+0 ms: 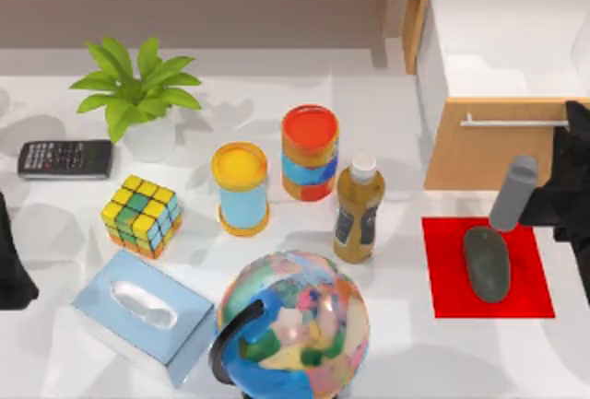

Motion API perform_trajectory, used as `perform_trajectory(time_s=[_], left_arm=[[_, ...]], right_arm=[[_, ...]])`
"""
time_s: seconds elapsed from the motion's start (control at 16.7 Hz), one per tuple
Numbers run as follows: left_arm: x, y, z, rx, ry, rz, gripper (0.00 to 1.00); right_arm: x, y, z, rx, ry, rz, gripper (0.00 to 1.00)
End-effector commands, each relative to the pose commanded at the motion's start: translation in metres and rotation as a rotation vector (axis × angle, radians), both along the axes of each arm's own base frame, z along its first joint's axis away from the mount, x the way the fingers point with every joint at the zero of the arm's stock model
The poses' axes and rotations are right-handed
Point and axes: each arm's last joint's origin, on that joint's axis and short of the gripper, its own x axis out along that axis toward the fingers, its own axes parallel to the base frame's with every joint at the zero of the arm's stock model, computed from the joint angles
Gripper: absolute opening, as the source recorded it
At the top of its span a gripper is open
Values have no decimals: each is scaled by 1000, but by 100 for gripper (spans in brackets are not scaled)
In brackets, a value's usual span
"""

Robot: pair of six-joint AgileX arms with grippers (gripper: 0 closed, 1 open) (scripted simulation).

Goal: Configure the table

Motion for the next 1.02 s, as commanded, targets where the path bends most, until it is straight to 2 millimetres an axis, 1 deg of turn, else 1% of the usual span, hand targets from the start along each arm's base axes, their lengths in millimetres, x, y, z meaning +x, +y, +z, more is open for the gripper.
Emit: perform_trajectory(time_s=[0.18, 0.24, 0.78, 0.9, 1.02], left_arm=[[0, 0, 0, 0, 0, 0, 100], [0, 0, 0, 0, 0, 0, 100], [0, 0, 0, 0, 0, 0, 100], [0, 0, 0, 0, 0, 0, 100], [0, 0, 0, 0, 0, 0, 100]], right_arm=[[0, 0, 0, 0, 0, 0, 2], [0, 0, 0, 0, 0, 0, 0], [0, 0, -1, 2, 5, 0, 0], [9, 0, 0, 3, -1, -3, 0], [22, 1, 0, 2, -1, -3, 0]])
